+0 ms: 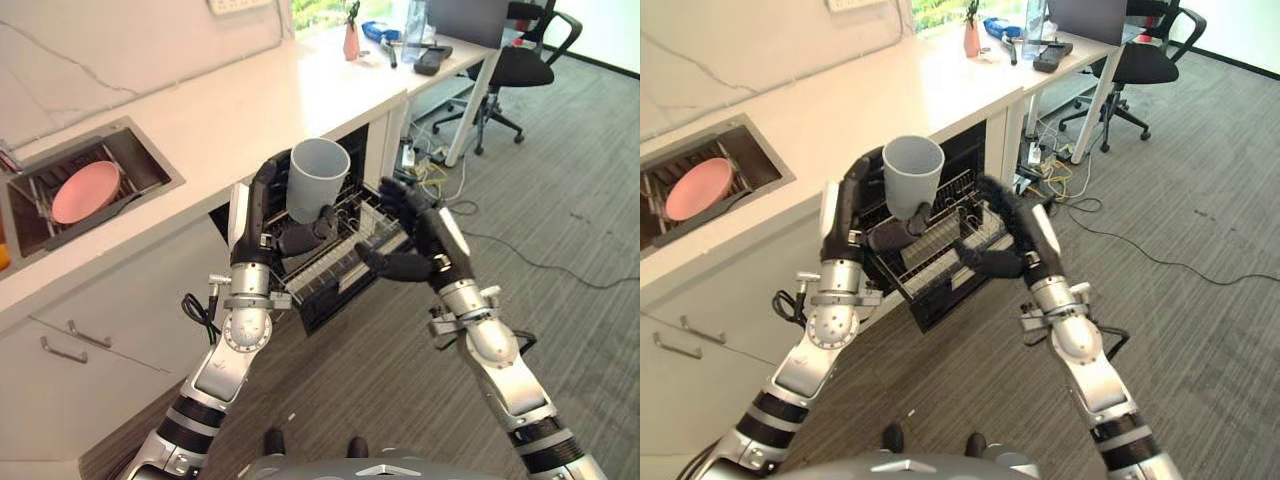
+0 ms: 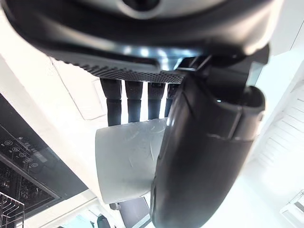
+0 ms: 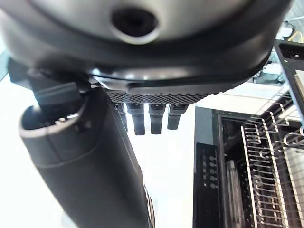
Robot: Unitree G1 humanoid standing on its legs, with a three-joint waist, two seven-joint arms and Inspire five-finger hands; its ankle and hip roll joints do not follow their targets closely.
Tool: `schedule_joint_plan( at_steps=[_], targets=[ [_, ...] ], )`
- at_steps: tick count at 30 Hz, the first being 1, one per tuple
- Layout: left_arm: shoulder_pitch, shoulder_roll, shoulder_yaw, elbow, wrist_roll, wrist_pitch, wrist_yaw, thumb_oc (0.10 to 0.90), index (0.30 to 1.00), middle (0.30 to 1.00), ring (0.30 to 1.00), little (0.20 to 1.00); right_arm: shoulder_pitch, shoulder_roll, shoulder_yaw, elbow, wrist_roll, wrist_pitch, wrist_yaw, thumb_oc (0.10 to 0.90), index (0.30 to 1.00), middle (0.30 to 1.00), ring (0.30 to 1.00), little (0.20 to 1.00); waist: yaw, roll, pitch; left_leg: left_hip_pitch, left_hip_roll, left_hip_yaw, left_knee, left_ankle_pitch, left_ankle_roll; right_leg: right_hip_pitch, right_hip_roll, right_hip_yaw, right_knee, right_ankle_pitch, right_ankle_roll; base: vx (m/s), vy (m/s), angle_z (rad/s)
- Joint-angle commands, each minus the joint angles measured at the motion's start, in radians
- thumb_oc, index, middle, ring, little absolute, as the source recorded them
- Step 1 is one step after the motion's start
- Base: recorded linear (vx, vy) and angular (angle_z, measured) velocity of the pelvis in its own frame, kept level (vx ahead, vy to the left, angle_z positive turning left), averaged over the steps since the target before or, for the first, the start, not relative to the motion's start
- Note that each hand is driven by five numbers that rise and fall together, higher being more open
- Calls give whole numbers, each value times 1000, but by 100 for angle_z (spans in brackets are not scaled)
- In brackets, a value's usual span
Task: Place the dishes in the dishwasher.
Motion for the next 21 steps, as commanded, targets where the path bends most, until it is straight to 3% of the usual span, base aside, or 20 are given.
schedule_joint_plan(
  at_steps=[1,6,13,21],
  targets=[
    [-73,49,33,-72,75,-88,73,400,300,300,300,300,-104,55,24,-118,42,-102,-17,800,900,900,900,900,19,-6,-113,30,15,11,4,-130,-55,3,-172,55,-68,53,235,15,43,-2],
    [-74,66,44,-95,97,-84,103,400,300,300,300,300,-136,81,43,-188,133,-91,-50,800,900,900,900,900,17,-14,-120,48,2,32,4,-151,-39,6,-192,65,-68,60,246,17,39,13],
    [-68,59,34,-104,93,-91,110,400,300,300,300,300,-157,90,60,-155,144,-95,-75,800,900,900,900,900,21,-15,-122,59,-5,36,4,-163,-27,7,-200,79,-68,62,249,4,5,1],
    [-85,33,-54,-108,106,-128,136,400,300,300,300,300,-181,155,86,-61,200,-133,-105,800,900,900,900,900,37,-15,-124,70,-6,26,4,-171,-19,22,-205,72,-68,53,250,4,0,0]
  ],
)
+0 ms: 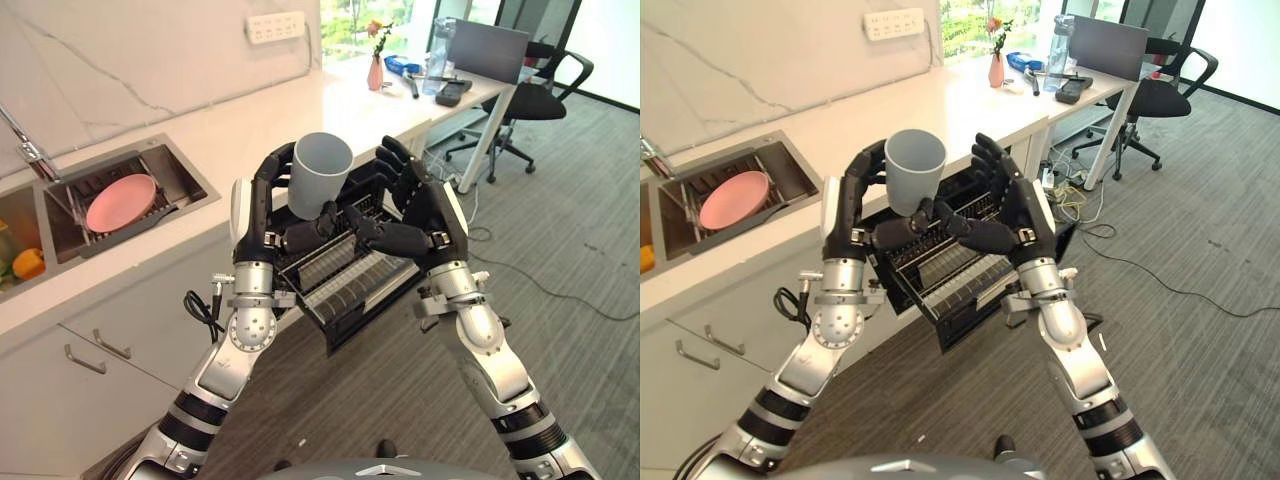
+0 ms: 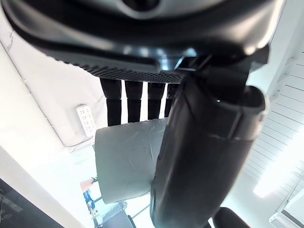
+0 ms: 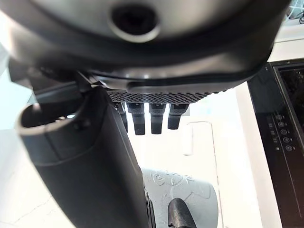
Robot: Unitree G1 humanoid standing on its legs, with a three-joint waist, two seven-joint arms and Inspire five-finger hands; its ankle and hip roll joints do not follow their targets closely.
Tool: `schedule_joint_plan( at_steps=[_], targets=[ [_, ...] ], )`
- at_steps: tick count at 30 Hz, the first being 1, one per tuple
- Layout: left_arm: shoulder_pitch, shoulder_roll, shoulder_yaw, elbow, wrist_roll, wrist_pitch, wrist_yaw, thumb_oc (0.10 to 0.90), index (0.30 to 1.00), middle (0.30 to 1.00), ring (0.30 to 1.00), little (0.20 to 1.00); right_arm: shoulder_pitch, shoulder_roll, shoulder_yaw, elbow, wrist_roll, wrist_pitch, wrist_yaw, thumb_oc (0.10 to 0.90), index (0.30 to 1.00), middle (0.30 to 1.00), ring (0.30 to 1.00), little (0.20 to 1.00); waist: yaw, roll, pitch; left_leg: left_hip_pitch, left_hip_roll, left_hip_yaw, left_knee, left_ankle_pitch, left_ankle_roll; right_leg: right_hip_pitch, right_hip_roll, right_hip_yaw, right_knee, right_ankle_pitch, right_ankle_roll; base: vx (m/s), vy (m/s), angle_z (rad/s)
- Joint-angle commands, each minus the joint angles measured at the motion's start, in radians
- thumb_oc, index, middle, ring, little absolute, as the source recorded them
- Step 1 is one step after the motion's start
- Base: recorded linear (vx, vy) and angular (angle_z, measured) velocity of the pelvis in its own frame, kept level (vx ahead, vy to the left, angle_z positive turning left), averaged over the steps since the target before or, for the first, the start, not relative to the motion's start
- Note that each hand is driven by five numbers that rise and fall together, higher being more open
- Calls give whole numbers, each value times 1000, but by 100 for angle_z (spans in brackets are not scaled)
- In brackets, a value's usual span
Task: Place the dishes in the dishwasher.
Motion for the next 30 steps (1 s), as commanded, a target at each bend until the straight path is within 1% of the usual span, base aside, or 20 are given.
schedule_joint_plan(
  at_steps=[1,5,6,8,11,16,18,20,21,22,23,27,30],
  targets=[
    [-76,16,-42,-106,60,-135,64,400,300,300,300,300,-109,95,16,-13,77,-134,-10,800,900,900,900,900,22,-57,-78,6,5,2,10,-41,-36,47,-93,19,8,-85,102,0,0,0],
    [-84,11,-81,-107,61,-150,51,400,300,300,300,300,-139,108,36,41,85,-129,-5,800,900,900,900,900,32,-60,-79,9,6,-2,10,-40,-35,51,-92,14,8,-88,102,0,0,0],
    [-87,7,-110,-104,51,-159,33,400,300,300,300,300,-158,119,48,62,96,-118,0,800,900,900,900,900,37,-61,-80,9,7,-5,10,-39,-35,54,-92,10,8,-90,102,0,0,0],
    [-95,8,-126,-102,50,-163,23,400,300,300,300,300,-173,121,53,73,95,-115,0,800,900,900,900,900,40,-62,-80,9,6,-8,10,-39,-35,56,-92,8,8,-90,102,6,-7,3],
    [-117,5,-188,-93,23,-181,-26,400,300,300,300,300,-231,133,77,94,86,-99,1,800,900,900,900,900,49,-61,-80,9,6,-16,10,-37,-35,64,-91,-3,8,-94,99,16,-9,9],
    [-126,11,-224,-89,15,-189,-62,400,300,300,300,300,-258,135,82,94,80,-90,-2,800,900,900,900,900,51,-62,-79,9,5,-20,10,-37,-34,66,-89,-6,8,-95,98,4,-5,7],
    [-133,17,-242,-88,23,-193,-73,400,300,300,300,300,-268,139,85,101,83,-84,-3,800,900,900,900,900,51,-62,-78,10,5,-21,10,-37,-35,67,-89,-8,8,-95,98,0,0,0],
    [-146,29,-261,-81,61,-194,-75,400,300,300,300,300,-280,140,87,112,84,-80,-5,800,900,900,900,900,51,-61,-78,10,4,-22,10,-37,-35,67,-88,-7,8,-96,98,0,0,0],
    [-153,35,-267,-85,83,-194,-69,400,300,300,300,300,-281,140,87,118,86,-79,-6,671,707,707,707,707,51,-61,-78,9,5,-23,10,-37,-36,67,-87,-9,8,-96,99,0,0,0],
    [-156,35,-269,-88,91,-196,-67,400,300,300,300,300,-282,141,87,121,85,-79,-8,525,488,488,488,488,51,-62,-78,9,5,-24,10,-37,-36,67,-87,-9,8,-96,98,0,0,0],
    [-157,34,-272,-88,92,-196,-64,400,300,300,300,300,-280,141,85,128,79,-79,-18,400,300,300,300,300,51,-61,-78,8,5,-24,10,-36,-36,68,-87,-10,8,-95,99,0,0,0],
    [-150,33,-272,-82,100,-193,-56,400,300,300,300,300,-261,143,75,121,79,-74,-23,400,300,300,300,300,50,-61,-76,7,6,-27,10,-35,-36,67,-85,-12,8,-95,98,0,0,0],
    [-136,25,-266,-78,105,-194,-26,400,300,300,300,300,-250,130,56,110,44,-112,-18,400,300,300,300,300,52,-61,-75,6,7,-29,10,-34,-37,68,-85,-17,8,-94,98,6,0,3]
  ],
)
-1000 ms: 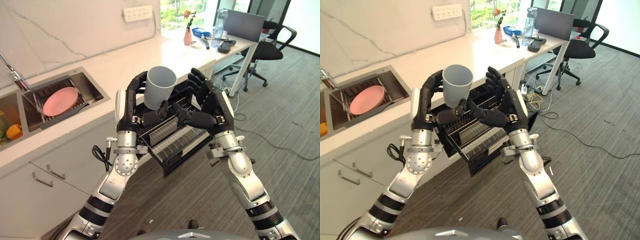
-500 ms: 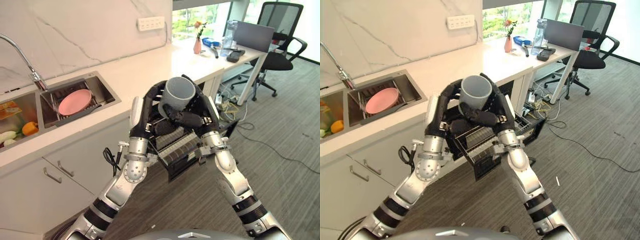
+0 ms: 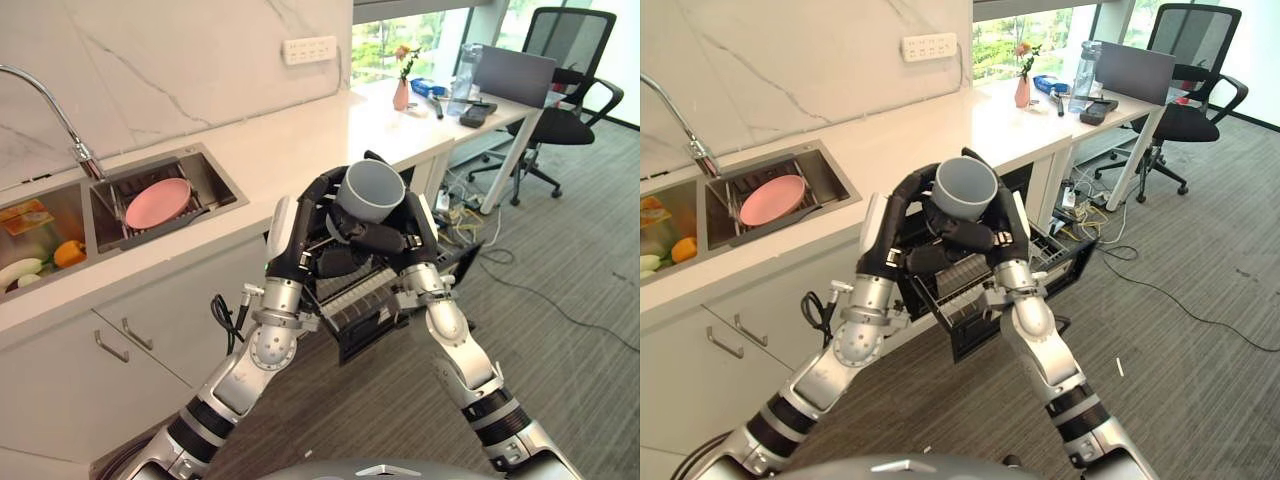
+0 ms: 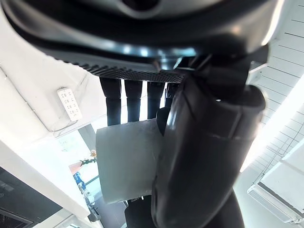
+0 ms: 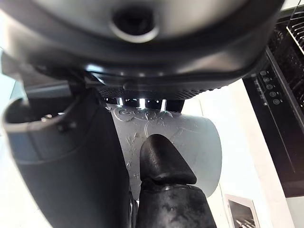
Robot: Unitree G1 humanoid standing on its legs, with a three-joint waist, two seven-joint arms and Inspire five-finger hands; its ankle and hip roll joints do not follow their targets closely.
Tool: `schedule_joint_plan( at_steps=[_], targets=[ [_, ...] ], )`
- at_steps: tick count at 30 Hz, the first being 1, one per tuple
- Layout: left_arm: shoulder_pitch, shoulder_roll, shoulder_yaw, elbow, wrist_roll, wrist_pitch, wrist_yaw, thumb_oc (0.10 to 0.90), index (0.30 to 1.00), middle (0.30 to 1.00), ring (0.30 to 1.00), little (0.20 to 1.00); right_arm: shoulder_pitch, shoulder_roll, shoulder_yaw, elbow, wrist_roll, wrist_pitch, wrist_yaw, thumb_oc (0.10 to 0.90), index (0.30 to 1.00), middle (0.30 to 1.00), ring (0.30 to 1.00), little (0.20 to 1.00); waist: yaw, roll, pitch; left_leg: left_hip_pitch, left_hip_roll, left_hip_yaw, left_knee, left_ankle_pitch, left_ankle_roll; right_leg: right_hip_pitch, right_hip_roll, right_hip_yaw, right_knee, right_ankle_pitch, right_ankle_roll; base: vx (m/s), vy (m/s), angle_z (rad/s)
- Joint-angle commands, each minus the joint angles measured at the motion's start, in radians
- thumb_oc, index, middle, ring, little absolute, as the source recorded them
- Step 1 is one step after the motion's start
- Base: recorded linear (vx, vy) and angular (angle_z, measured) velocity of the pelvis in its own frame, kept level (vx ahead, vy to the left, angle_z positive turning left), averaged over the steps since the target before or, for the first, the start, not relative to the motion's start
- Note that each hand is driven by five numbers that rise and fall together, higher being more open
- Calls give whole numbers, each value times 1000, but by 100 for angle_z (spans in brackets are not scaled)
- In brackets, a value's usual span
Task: Place the dishes in the dishwasher.
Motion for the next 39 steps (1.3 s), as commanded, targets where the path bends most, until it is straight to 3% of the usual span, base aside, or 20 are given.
schedule_joint_plan(
  at_steps=[1,9,10,22,26,29,31,32,33,34,37,39],
  targets=[
    [-133,1,-81,-82,74,-144,13,400,300,300,300,300,-167,49,-31,-57,-33,-102,34,400,300,300,300,300,3,-63,-22,21,12,2,5,-47,-42,64,-80,7,11,-98,96,10,-7,6],
    [-97,-20,-61,-62,63,-135,71,400,300,300,300,300,-119,50,-71,-71,-44,-154,18,400,300,300,300,300,7,-63,-22,19,11,-4,5,-46,-43,66,-81,0,11,-98,96,1,-1,0],
    [-89,-22,-55,-56,57,-130,83,800,900,900,900,900,-102,66,-84,-75,-7,-172,23,400,300,300,300,300,8,-63,-23,19,12,-5,5,-45,-44,68,-81,-4,11,-99,96,0,0,0],
    [45,5,79,6,40,-93,151,800,900,900,900,900,-46,51,-197,-123,47,-244,26,400,300,300,300,300,24,-68,-30,12,12,-18,5,-40,-51,74,-79,-24,11,-103,93,4,-2,5],
    [108,34,127,50,62,-88,172,800,900,900,900,900,-43,25,-227,-135,12,-268,22,400,300,300,300,300,36,-73,-28,6,13,-22,5,-36,-52,73,-79,-32,11,-102,94,-2,3,7],
    [175,62,161,102,75,-80,141,800,900,900,900,900,-32,-34,-229,-94,-15,-182,27,400,300,300,300,300,52,-85,-27,-3,12,-33,5,-33,-55,75,-79,-48,11,-103,95,1,9,11],
    [207,68,171,120,56,-77,100,800,900,900,900,900,-42,-73,-222,-26,9,-92,41,400,300,300,300,300,64,-95,-23,-10,11,-43,5,-31,-57,75,-80,-57,11,-101,96,-10,1,10],
    [208,68,172,117,55,-76,98,800,900,900,900,900,-43,-74,-222,-25,10,-91,42,400,300,300,300,300,63,-94,-23,-11,11,-44,5,-31,-57,75,-80,-58,11,-101,96,-4,0,11],
    [246,80,182,123,39,-75,66,800,900,900,900,900,-81,-134,-214,56,12,-3,46,400,300,300,300,300,83,-107,-22,-19,9,-56,5,-29,-58,75,-81,-70,11,-100,95,6,1,14],
    [262,82,187,122,23,-70,46,800,900,900,900,900,-106,-159,-209,109,16,42,49,400,300,300,300,300,92,-113,-22,-23,8,-62,5,-28,-58,76,-81,-76,11,-100,95,6,1,22],
    [290,93,191,133,11,-74,33,800,900,900,900,900,-183,-189,-190,231,-1,70,35,400,300,300,300,300,107,-125,-15,-32,6,-75,5,-24,-59,78,-82,-92,11,-98,97,1,-1,33],
    [299,120,185,153,8,-71,12,800,900,900,900,900,-295,-263,-131,384,-118,119,49,400,300,300,300,300,135,-137,-2,-55,5,-94,5,-14,-62,71,-80,-110,11,-96,96,-27,12,22]
  ],
)
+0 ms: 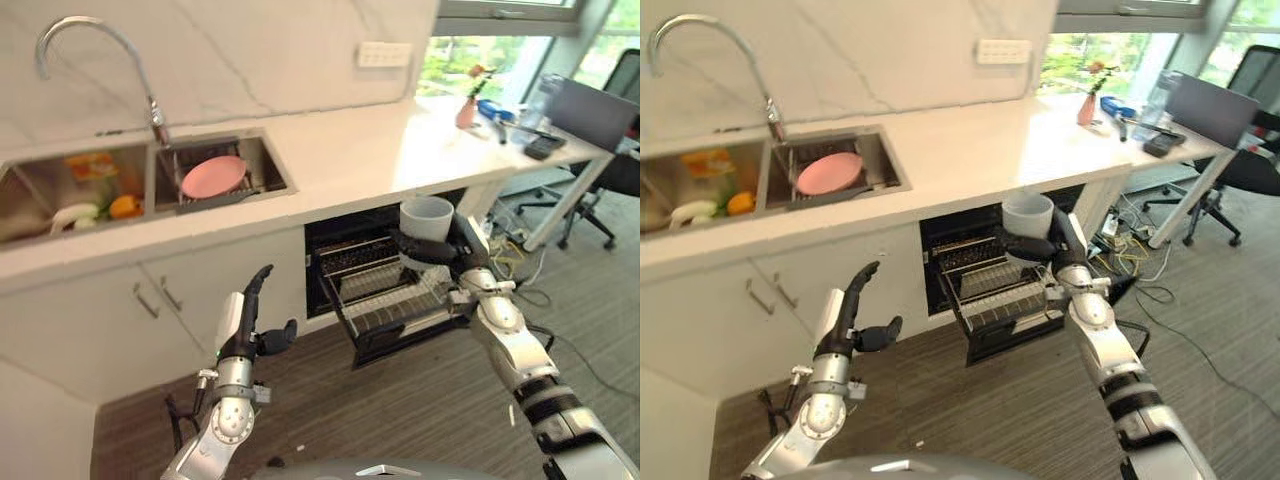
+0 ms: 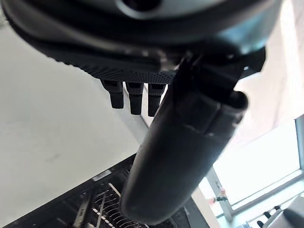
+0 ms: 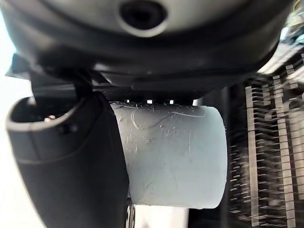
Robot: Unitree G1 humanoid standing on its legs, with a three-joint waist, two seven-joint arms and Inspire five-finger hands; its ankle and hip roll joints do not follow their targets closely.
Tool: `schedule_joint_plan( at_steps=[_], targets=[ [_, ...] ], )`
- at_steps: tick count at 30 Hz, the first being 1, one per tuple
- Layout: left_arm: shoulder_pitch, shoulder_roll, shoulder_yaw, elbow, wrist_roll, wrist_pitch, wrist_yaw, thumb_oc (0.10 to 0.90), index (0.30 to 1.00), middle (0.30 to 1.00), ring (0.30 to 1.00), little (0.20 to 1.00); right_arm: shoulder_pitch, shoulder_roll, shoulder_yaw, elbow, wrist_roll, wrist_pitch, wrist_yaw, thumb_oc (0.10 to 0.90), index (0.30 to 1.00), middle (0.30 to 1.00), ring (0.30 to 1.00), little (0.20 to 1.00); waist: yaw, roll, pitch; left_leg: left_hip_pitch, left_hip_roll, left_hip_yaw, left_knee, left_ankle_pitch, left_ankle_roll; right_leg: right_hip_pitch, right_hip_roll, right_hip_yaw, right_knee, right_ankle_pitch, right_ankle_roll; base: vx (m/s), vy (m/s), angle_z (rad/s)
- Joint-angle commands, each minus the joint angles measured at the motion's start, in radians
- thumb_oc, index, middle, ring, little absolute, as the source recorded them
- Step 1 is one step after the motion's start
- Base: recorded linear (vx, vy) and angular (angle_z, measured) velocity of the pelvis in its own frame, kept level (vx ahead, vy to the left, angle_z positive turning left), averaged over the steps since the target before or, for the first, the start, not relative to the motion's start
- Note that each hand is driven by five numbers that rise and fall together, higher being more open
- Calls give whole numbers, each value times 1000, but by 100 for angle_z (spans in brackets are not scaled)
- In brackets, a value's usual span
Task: Place the dishes in the dishwasher.
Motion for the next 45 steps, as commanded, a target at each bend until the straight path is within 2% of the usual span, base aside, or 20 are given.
schedule_joint_plan(
  at_steps=[1,4,7,12,17,21,23,28,34,39,42,45],
  targets=[
    [-99,94,18,-99,14,-73,-13,800,900,900,900,900,-228,-53,19,6,-133,-27,21,400,300,300,300,300,11,-59,14,-7,7,11,10,-28,-55,52,-80,1,11,-73,97,-16,12,20],
    [-79,120,4,-126,27,-72,-56,800,900,900,900,900,-307,-51,41,204,-179,-16,49,400,300,300,300,300,48,-67,33,-36,4,-27,10,-19,-57,51,-79,-32,11,-77,96,-3,-4,35],
    [-64,146,6,-144,21,-75,-78,800,900,900,900,900,-359,-44,68,321,-217,-20,71,400,300,300,300,300,71,-74,52,-74,-3,-56,10,-4,-61,38,-78,-57,11,-76,95,-18,-9,36],
    [-54,184,-15,-137,6,-98,-121,800,900,900,900,900,-441,-20,90,584,-240,-46,101,400,300,300,300,300,119,-77,82,-137,-19,-110,10,19,-66,20,-78,-112,11,-76,94,-28,-7,43],
    [-71,215,-35,-125,-13,-107,-152,800,900,900,900,900,-508,-9,109,699,-251,-61,110,400,300,300,300,300,144,-64,118,-192,-32,-150,10,41,-70,-8,-79,-152,11,-72,93,-57,-8,34],
    [-56,239,-40,-114,-26,-107,-193,800,900,900,900,900,-533,17,79,872,-281,-64,73,400,300,300,300,300,176,-40,143,-218,-43,-178,10,46,-73,-16,-79,-186,11,-80,89,-7,1,15],
    [-56,245,-38,-117,-28,-108,-199,800,900,900,900,900,-534,18,69,892,-276,-67,66,400,300,300,300,300,179,-35,143,-222,-46,-182,10,47,-73,-15,-81,-192,11,-82,89,10,14,25],
    [-55,241,-39,-93,-61,-110,-215,800,900,900,900,900,-528,-21,-6,985,-265,-65,-9,400,300,300,300,300,192,1,151,-238,-59,-198,10,57,-74,-18,-91,-211,11,-84,92,-18,29,16],
    [-60,219,-66,-66,-55,-96,-198,800,900,900,900,900,-505,-34,-114,930,-197,-111,-114,400,300,300,300,300,174,29,158,-241,-62,-194,10,56,-72,-24,-97,-207,11,-82,94,-8,8,2],
    [-60,212,-72,-59,-53,-98,-204,800,900,900,900,900,-485,-41,-117,946,-191,-100,-99,400,300,300,300,300,171,37,158,-234,-63,-194,10,54,-70,-16,-100,-212,11,-84,95,0,0,0],
    [-54,222,-62,-67,-58,-99,-222,800,900,900,900,900,-452,-30,-119,950,-171,-78,-21,400,300,300,300,300,168,37,161,-233,-64,-190,10,58,-64,-18,-106,-218,11,-75,98,-13,10,0],
    [-39,225,-49,-71,-65,-99,-237,800,900,900,900,900,-422,-28,-123,964,-175,-65,-3,400,300,300,300,300,172,26,154,-219,-61,-189,10,47,-65,-2,-102,-220,11,-87,97,26,-7,1]
  ],
)
